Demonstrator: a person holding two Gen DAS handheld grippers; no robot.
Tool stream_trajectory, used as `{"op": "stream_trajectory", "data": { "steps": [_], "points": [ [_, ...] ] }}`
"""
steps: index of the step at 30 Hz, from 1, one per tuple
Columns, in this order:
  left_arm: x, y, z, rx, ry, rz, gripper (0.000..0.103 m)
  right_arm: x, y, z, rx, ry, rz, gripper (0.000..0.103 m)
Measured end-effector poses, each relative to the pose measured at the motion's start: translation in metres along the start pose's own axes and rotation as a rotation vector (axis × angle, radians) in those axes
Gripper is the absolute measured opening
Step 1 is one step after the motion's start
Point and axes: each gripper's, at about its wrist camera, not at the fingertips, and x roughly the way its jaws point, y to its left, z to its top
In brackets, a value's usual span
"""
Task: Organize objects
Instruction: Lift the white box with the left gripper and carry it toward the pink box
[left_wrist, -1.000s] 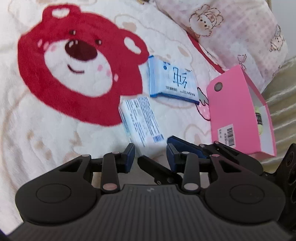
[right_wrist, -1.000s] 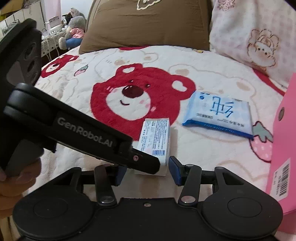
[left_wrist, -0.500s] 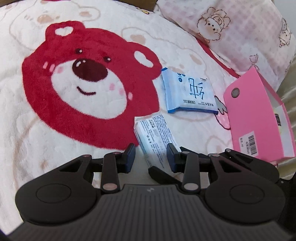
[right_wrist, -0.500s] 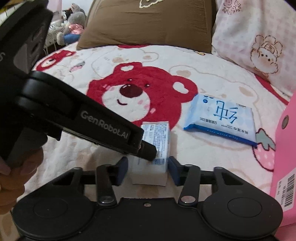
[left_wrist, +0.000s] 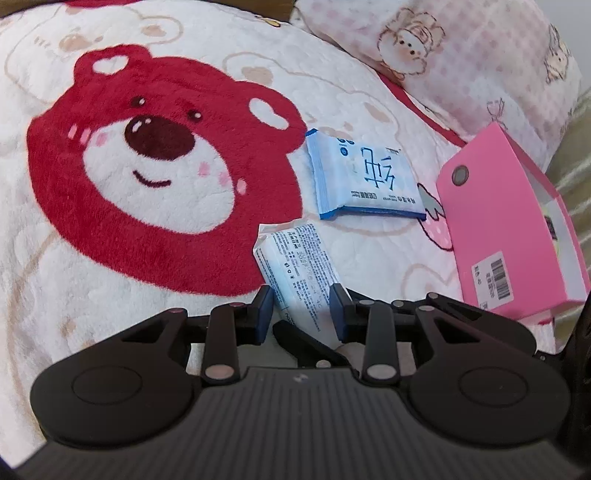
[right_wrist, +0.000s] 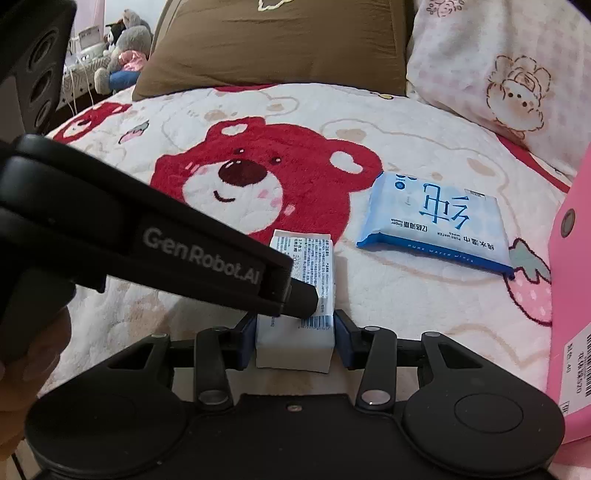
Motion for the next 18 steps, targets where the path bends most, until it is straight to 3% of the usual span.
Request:
{"op": "stream_trajectory", "data": {
  "steps": [7, 18],
  "points": [
    [-0.004, 0.000, -0.001, -0.026, 0.014, -0.020, 0.032, -0.006, 0.007, 0.002, -0.021, 0.012, -0.024, 0.049],
    [-0.026, -0.007, -0.007, -0.039, 0.023, -0.062, 0.031, -0.034, 0.012, 0.002, -0.010, 0.027, 0.013, 0.049]
  ]
}}
